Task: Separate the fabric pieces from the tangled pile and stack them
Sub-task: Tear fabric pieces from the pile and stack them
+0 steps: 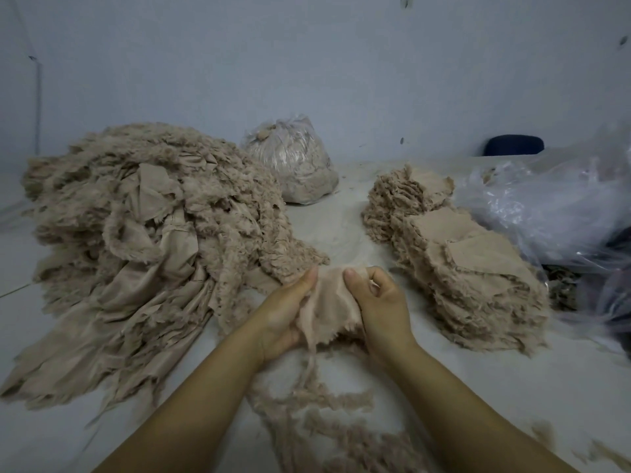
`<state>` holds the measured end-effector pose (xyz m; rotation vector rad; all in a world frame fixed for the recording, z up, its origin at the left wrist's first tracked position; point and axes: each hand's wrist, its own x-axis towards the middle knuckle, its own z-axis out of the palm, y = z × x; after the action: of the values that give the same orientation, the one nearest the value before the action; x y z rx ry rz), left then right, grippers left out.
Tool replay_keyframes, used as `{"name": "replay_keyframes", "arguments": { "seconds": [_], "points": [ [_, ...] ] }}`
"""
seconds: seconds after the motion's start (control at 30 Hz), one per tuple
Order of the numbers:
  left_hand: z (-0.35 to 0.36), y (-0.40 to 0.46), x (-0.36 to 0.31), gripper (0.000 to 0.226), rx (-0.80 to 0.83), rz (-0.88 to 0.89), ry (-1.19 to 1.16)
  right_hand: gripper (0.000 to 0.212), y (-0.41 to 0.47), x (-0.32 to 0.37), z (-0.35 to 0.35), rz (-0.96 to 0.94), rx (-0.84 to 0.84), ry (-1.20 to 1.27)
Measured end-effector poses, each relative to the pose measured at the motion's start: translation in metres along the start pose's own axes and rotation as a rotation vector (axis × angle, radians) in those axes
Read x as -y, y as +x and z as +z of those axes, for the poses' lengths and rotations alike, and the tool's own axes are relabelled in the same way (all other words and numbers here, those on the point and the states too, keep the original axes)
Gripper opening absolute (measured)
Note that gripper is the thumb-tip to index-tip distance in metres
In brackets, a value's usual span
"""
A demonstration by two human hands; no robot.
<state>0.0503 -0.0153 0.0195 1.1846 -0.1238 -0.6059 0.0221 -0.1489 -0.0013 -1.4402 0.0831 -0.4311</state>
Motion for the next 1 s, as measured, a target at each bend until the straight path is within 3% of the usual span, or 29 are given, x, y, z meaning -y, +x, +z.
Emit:
{"name": "replay_keyframes", "arguments": {
  "seconds": [0.13, 0.3, 0.4, 0.5, 0.63, 0.7, 0.77, 0.8, 0.87, 0.93, 1.0],
  "points": [
    [-0.004, 0.000, 0.001, 0.038, 0.038, -0.049, 0.015, 0.033, 0.010, 0.005, 0.003, -0.114, -0.096, -0.159],
    [-0.007, 0.011, 0.006, 0.010, -0.301, 0.202, 0.042, 0.032, 0.028, 0.003, -0.003, -0.143, -0.124, -0.286],
    [-0.012, 0.019, 0.016, 0.018, -0.438, 0.409, 0.350, 0.034, 0.032, -0.009, -0.012, -0.119, -0.185, -0.459],
    [-0.022, 0.023, 0.028, 0.022, -0.499, 0.473, 0.682, 0.035, 0.030, -0.021, -0.020, -0.067, -0.182, -0.680],
    [-0.030, 0.028, 0.039, 0.029, -0.592, 0.458, 1.233, 0.018, 0.027, -0.022, -0.026, 0.003, 0.027, -1.135],
    [-0.029, 0.029, 0.041, 0.035, -0.613, 0.442, 1.321, 0.021, 0.020, -0.020, -0.026, -0.138, 0.003, -1.273],
    [-0.028, 0.031, 0.043, 0.037, -0.626, 0.439, 1.460, 0.027, 0.011, -0.018, -0.021, -0.371, 0.007, -1.177],
    [-0.027, 0.031, 0.044, 0.036, -0.620, 0.445, 1.528, 0.027, 0.008, -0.018, -0.018, -0.437, 0.087, -1.079],
    [-0.026, 0.032, 0.043, 0.033, -0.609, 0.451, 1.594, 0.025, 0.004, -0.017, -0.014, -0.402, 0.371, -0.940],
    [-0.027, 0.032, 0.043, 0.032, -0.581, 0.466, 1.553, 0.029, 0.004, -0.020, -0.015, -0.305, 0.636, -0.996],
    [-0.031, 0.028, 0.039, 0.028, -0.601, 0.501, 1.398, 0.039, 0.010, -0.024, -0.020, -0.249, 0.690, -1.102]
  ]
}}
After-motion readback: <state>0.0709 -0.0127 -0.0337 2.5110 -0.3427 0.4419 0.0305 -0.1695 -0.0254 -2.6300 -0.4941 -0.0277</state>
